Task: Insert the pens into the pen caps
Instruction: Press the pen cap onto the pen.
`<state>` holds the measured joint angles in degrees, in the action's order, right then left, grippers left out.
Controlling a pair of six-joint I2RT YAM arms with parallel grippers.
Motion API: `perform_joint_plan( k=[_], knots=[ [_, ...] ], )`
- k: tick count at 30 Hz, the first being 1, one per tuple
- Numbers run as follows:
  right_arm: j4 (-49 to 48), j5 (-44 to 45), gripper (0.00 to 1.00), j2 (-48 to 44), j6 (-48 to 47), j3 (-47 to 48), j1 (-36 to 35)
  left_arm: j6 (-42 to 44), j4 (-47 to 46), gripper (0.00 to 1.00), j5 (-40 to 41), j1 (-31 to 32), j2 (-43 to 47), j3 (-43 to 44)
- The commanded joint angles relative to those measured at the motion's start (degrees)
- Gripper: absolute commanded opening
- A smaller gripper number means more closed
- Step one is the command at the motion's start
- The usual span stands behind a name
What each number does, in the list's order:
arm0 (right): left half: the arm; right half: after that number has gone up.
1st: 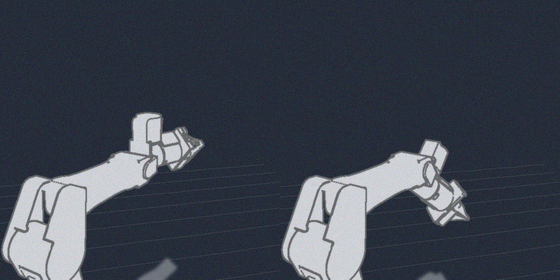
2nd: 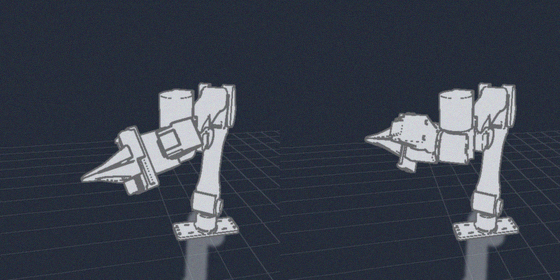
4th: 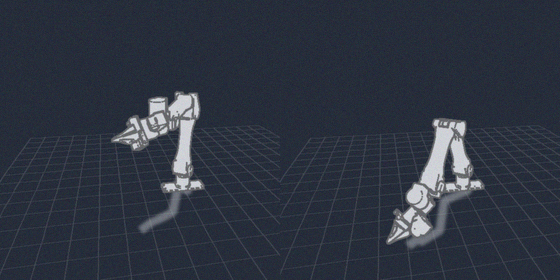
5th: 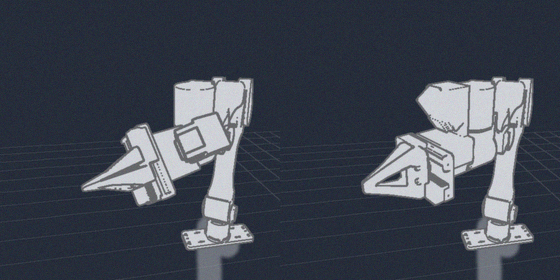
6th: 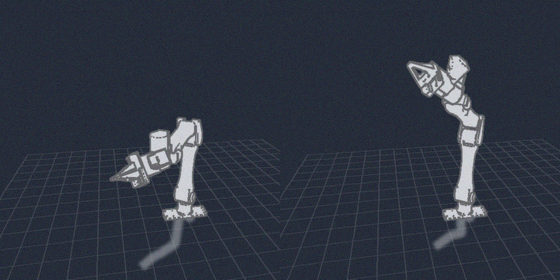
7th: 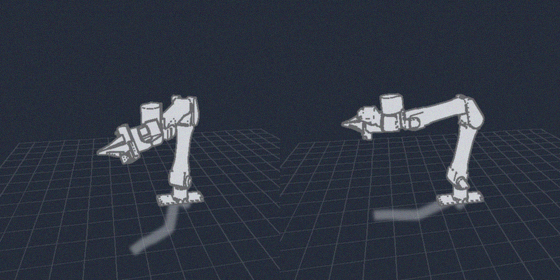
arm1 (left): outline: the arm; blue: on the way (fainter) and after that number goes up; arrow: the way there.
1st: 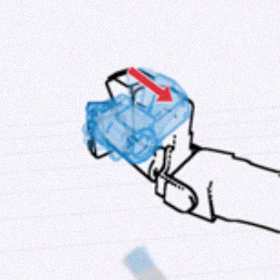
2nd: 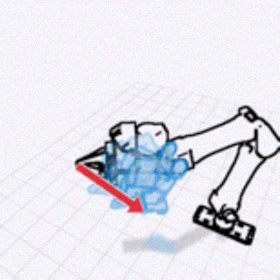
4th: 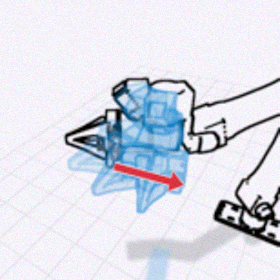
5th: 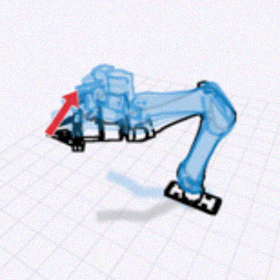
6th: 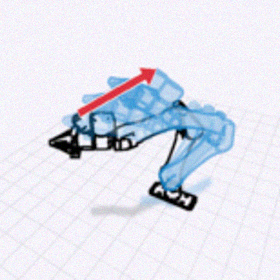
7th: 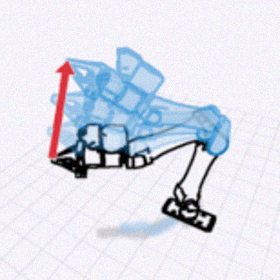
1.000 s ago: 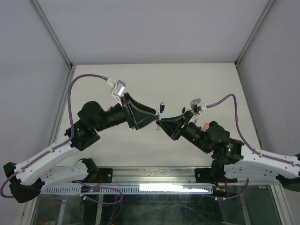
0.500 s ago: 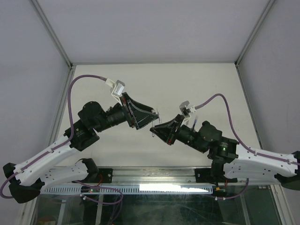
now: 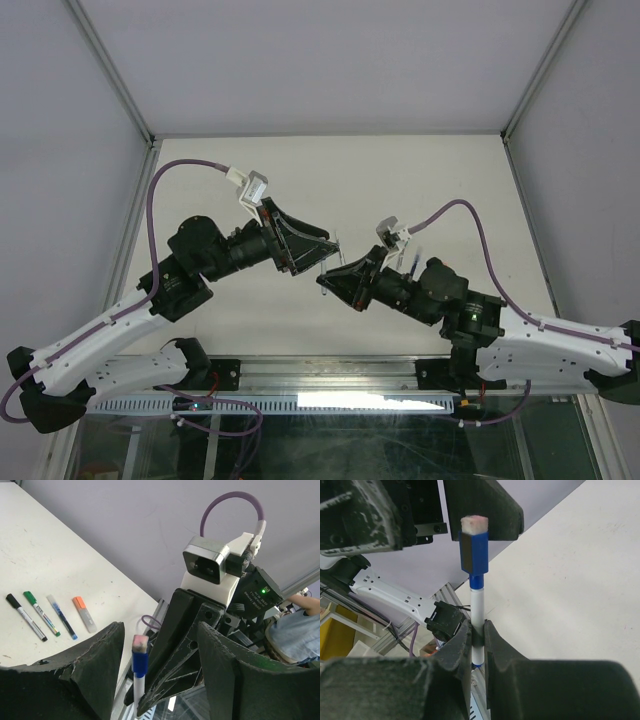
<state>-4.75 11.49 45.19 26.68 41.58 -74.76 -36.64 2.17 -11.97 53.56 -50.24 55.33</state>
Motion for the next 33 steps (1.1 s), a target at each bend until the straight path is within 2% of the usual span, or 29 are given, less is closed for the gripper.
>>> perform_joint_plan(
  k=[1,5,8,21,26,33],
  knots=[
    [-3.42,0.17,0.00,-2.27,-0.66,2.30,-0.01,0.25,-0.31,0.60,0.81,-0.13,-0.03,0.24],
    [-3.49,0.68,0.00,-2.73,-0.58,2.09,0.05,0.26,-0.28,0.58,-0.04,-0.17,-0.76,0.46],
    [-3.46,0.98,0.00,-2.63,-0.57,2.18,0.05,0.26,-0.32,0.50,-0.63,-0.12,-1.24,0.56],
    [-3.56,4.41,0.00,-2.60,-1.30,2.48,0.05,0.69,-0.27,0.00,-1.73,-0.12,-1.70,0.95],
    [-3.81,8.69,0.00,-2.87,-5.38,4.02,0.03,-0.19,0.39,0.00,-2.19,-0.08,-2.74,1.74],
    [-16.27,14.47,0.00,-3.21,-14.14,2.18,0.05,-1.45,0.38,0.00,-5.45,-0.12,-5.57,2.96]
  ],
)
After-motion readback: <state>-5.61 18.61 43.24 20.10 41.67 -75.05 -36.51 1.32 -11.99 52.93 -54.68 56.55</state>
